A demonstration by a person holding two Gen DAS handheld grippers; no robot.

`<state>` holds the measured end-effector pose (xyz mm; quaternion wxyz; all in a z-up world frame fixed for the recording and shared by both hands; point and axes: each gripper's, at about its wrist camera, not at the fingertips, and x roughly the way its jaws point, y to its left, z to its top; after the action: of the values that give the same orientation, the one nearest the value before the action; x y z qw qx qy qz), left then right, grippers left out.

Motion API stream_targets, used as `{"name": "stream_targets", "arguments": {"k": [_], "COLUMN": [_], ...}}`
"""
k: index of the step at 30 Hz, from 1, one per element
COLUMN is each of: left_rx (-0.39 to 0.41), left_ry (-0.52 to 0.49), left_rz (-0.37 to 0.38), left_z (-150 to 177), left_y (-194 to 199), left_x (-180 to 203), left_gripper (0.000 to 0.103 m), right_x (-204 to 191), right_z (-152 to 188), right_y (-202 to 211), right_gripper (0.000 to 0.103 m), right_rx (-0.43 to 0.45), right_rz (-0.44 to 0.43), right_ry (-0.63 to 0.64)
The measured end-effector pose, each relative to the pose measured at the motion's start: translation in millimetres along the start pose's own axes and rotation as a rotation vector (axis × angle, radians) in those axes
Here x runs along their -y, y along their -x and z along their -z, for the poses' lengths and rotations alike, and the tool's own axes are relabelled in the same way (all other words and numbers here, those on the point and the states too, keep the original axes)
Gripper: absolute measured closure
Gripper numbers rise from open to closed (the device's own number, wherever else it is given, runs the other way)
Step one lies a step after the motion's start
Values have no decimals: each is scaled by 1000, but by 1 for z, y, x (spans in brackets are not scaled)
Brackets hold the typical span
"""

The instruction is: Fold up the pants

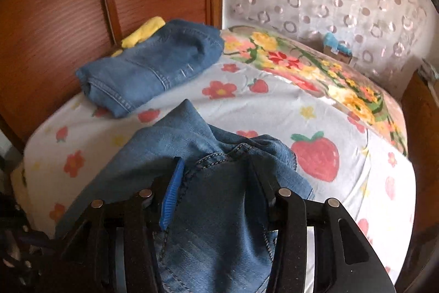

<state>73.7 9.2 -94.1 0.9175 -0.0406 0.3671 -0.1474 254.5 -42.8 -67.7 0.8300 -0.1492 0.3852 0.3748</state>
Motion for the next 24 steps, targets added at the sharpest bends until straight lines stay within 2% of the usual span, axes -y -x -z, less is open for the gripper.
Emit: {"name": "stream_targets", "arguments": {"k": [5,8,13,17,21,24], "left_rx": [79,102,58,-16,-29,-31], "left_ry": [8,-11,-42,-35,-78,-80], "left_rz": [15,52,72,71,64,67], "left_z": [-13,-26,-22,-3,15,16], "left_y": [19,21,5,-13,-17,-12], "left_x": [5,17,29,29,38,40], "left_gripper": [92,92,92,92,92,92], "right_x": [5,6,2,6,16,15], "right_z": [5,24,73,99,103,99], "right_y": [41,65,67,64,64,68], "right_gripper": [55,55,55,54,46,46], "right_rx": [66,79,0,0,12,17], "right_rz": [-2,-3,-5,0,-29,-31], "right_ry": [-31,-51,-77,-130,-186,-177]}}
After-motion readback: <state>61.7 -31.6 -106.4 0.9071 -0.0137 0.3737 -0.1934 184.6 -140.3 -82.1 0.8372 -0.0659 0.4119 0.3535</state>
